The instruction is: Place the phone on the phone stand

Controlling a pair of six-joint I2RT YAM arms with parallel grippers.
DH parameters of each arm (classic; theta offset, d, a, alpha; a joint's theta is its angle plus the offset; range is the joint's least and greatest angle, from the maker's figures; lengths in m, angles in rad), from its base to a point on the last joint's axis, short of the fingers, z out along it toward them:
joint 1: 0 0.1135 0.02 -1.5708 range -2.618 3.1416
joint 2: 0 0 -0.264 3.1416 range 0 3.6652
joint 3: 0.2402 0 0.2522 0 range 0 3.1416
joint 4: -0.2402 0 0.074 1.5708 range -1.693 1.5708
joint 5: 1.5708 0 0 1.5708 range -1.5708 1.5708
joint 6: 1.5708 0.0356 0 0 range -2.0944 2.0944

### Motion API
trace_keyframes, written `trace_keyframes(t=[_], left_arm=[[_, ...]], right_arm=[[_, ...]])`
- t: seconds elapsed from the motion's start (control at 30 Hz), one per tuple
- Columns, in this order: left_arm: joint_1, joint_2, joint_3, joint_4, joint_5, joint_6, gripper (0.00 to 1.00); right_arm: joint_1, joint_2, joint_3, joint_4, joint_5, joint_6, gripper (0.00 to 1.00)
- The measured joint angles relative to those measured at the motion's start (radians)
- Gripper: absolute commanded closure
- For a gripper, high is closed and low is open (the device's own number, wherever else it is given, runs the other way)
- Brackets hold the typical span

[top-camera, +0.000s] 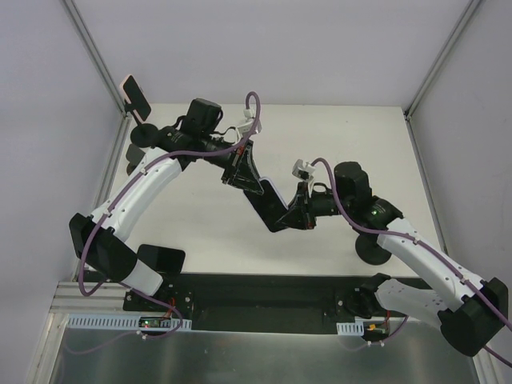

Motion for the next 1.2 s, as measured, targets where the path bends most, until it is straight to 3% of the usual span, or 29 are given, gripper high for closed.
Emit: trace_keyframes(t=[0.03, 0.07, 0.1, 0.17, 0.27, 0.5, 0.73, 1.0, 1.2], left_arm=[[-0.001, 0.001, 0.009, -0.019, -0.015, 0.022, 1.00], [-0.004, 0.002, 0.013, -0.032, -0.027, 0.035, 1.00], [-0.006, 0.002, 0.017, -0.045, -0.047, 0.052, 1.00], [-0.009, 0.001, 0.026, -0.069, -0.098, 0.062, 1.00], [-0.010, -0.001, 0.030, -0.127, -0.243, 0.063, 1.00], [0.137, -0.041, 0.039, -0.172, -0.731, -0.026, 1.00], [0.416, -0.097, 0.048, -0.172, -1.107, -0.099, 1.00], [0.710, 0.022, 0.153, -0.149, -1.081, -0.077, 1.00], [0.811, 0.181, 0.201, -0.063, -1.038, -0.042, 1.00]], right_arm=[[0.001, 0.000, 0.001, -0.004, 0.002, 0.001, 0.90], [0.001, 0.001, 0.001, -0.006, 0.006, 0.002, 0.75], [0.001, 0.003, 0.002, -0.012, 0.011, 0.000, 0.45], [0.005, 0.004, 0.002, -0.018, 0.040, -0.003, 0.19], [0.005, -0.003, 0.006, -0.015, 0.136, -0.014, 0.02], [-0.027, -0.060, 0.005, -0.016, 0.473, 0.001, 0.03], [-0.105, -0.032, 0.000, -0.017, 0.565, 0.057, 0.03], [-0.106, -0.023, -0.006, -0.012, 0.542, 0.087, 0.03], [-0.106, -0.024, -0.050, -0.005, 0.505, 0.106, 0.03]])
